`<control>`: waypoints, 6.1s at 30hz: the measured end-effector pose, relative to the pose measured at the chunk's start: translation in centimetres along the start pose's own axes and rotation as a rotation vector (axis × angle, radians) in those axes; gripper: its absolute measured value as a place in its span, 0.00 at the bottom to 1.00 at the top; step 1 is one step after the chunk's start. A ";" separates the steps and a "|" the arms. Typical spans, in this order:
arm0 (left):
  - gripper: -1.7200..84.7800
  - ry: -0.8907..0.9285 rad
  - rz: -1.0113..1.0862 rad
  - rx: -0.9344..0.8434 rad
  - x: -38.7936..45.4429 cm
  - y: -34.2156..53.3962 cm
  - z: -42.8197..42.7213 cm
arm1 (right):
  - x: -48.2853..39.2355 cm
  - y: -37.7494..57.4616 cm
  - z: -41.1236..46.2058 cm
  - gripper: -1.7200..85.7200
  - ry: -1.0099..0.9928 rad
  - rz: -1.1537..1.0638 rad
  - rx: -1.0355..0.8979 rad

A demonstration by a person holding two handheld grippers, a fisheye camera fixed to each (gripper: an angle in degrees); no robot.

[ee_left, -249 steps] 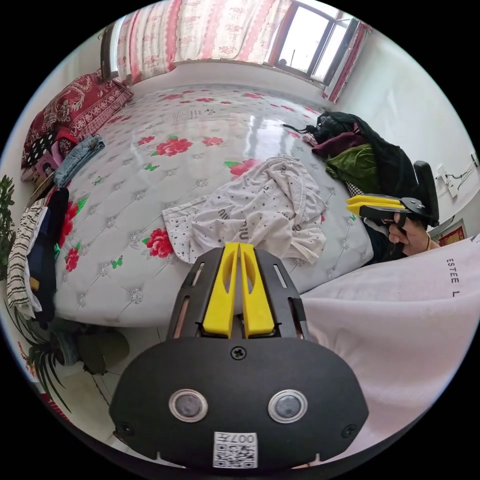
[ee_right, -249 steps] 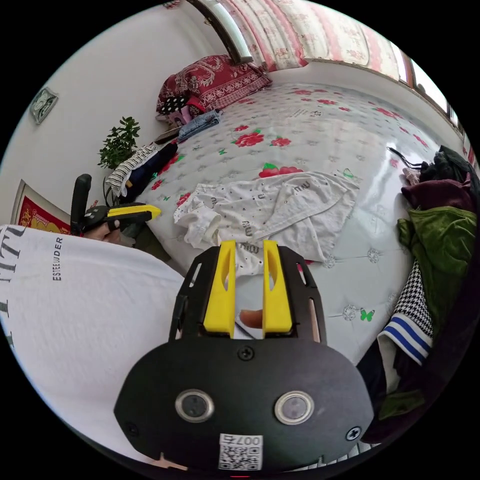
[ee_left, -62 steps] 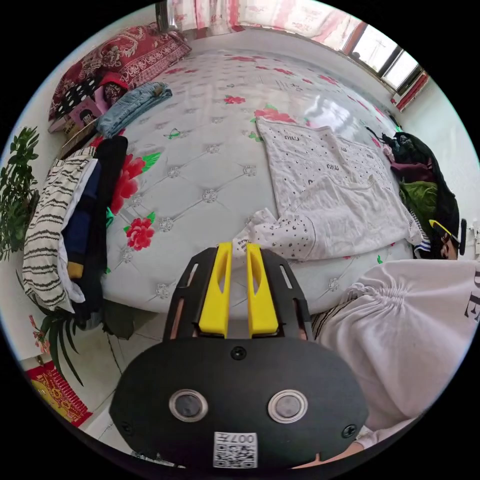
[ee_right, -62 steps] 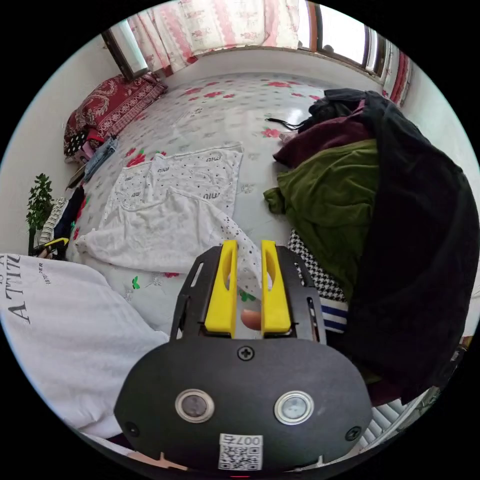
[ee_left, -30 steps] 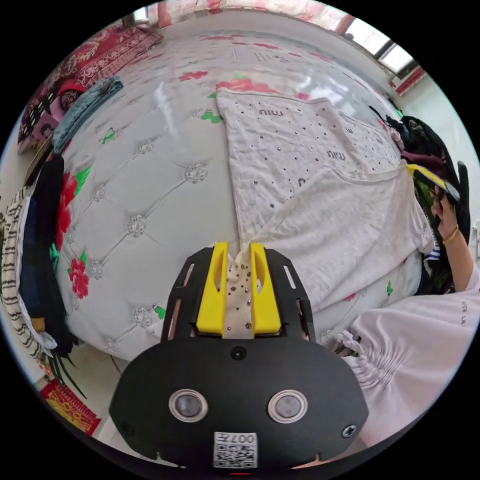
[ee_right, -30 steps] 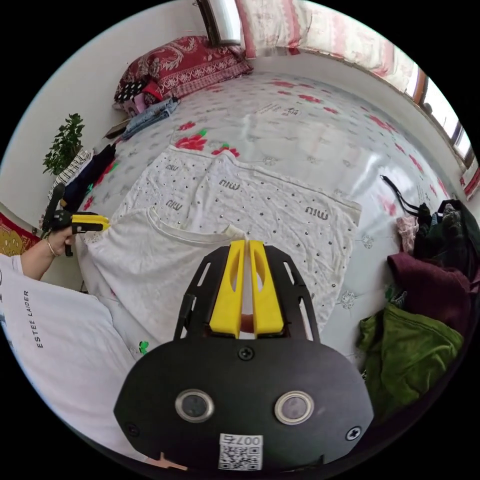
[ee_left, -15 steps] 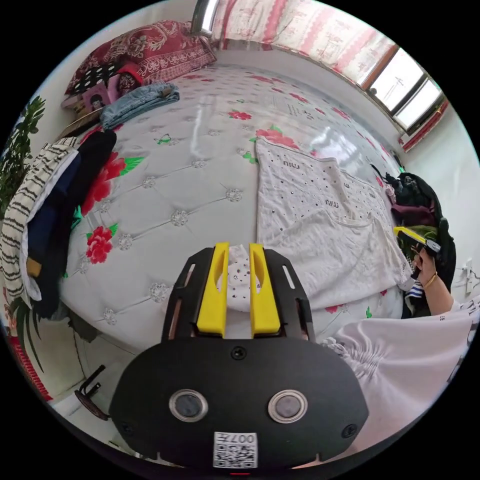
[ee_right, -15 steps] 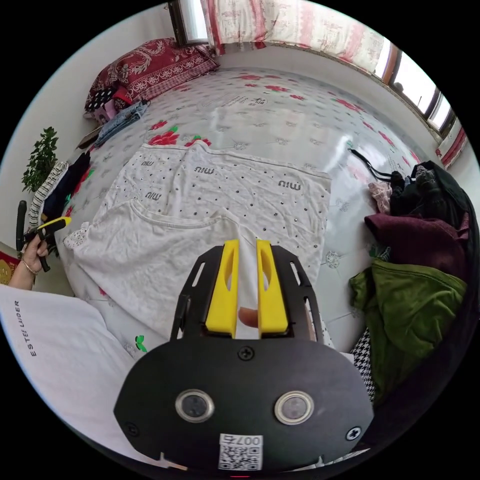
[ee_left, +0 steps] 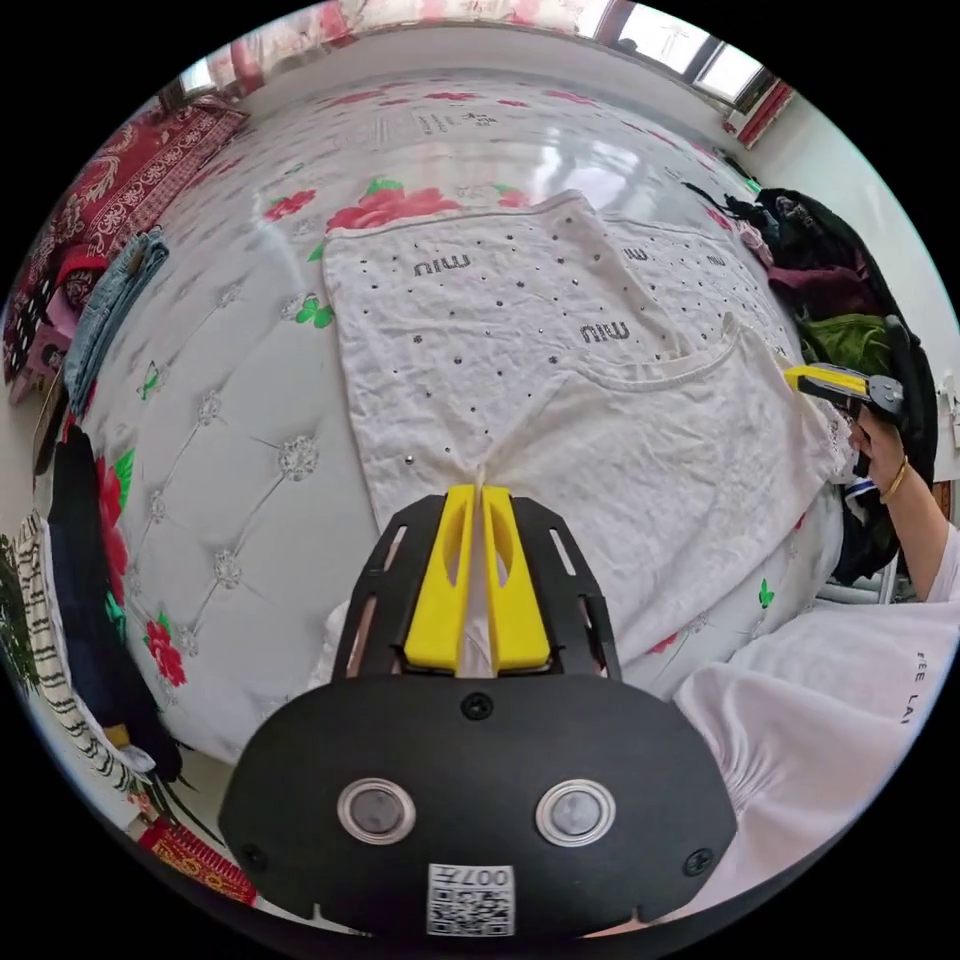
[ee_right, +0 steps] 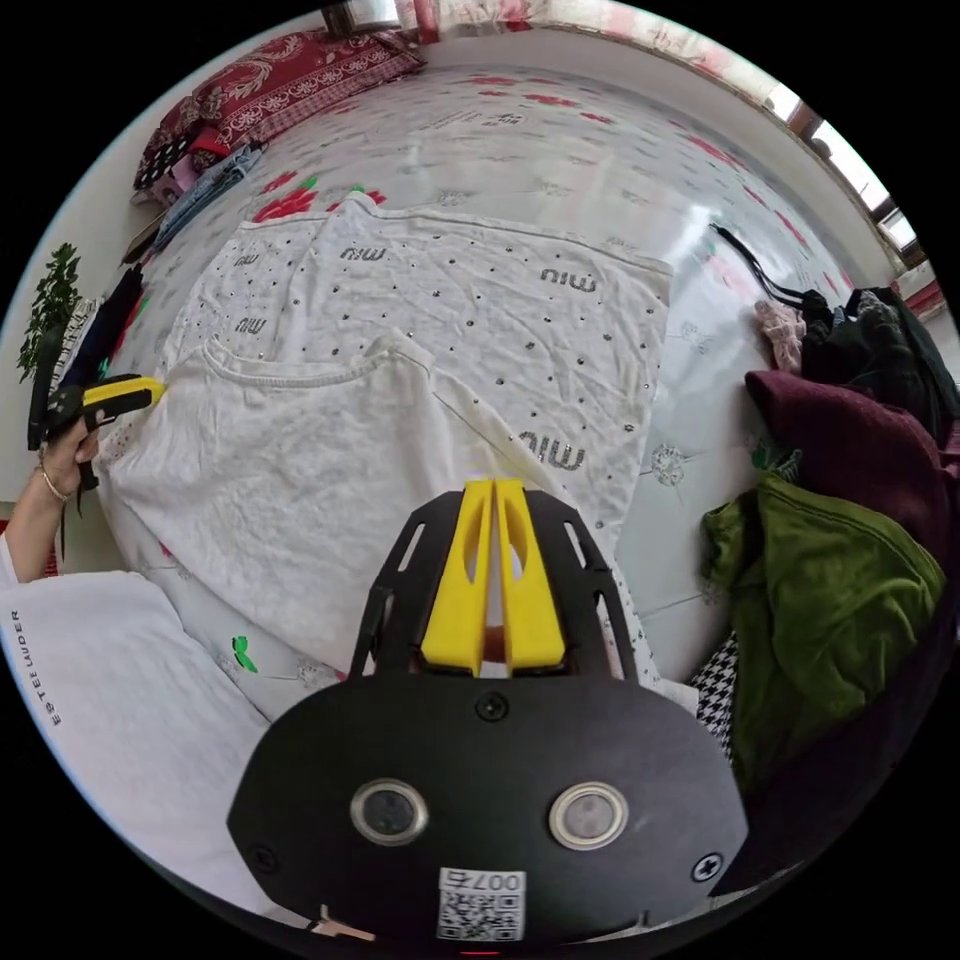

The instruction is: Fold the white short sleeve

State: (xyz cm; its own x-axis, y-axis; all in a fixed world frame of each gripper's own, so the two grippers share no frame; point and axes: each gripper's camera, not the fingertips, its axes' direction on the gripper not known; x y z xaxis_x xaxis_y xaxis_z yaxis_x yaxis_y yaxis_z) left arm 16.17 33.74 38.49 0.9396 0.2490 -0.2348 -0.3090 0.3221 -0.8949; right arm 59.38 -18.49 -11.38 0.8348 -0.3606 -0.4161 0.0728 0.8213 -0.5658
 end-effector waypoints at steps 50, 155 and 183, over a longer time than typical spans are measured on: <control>0.12 0.163 -0.517 0.089 -11.1 10.6 -0.2 | 25.7 21.7 -6.5 0.08 -0.562 0.622 0.139; 0.08 0.162 -0.813 0.188 -4.9 32.6 -9.2 | 29.5 10.4 -11.1 0.06 -0.297 0.326 0.262; 0.08 0.126 -0.863 0.075 -2.0 28.8 -9.1 | 32.1 1.5 1.9 0.02 -0.486 0.347 0.180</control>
State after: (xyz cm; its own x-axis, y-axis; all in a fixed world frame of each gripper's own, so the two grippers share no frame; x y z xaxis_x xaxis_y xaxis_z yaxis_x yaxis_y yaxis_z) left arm 6.74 34.21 9.78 0.8575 -0.2112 0.4691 0.5133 0.4118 -0.7529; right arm 87.33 -27.95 -24.23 0.9762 0.1483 -0.1583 -0.1916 0.9315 -0.3092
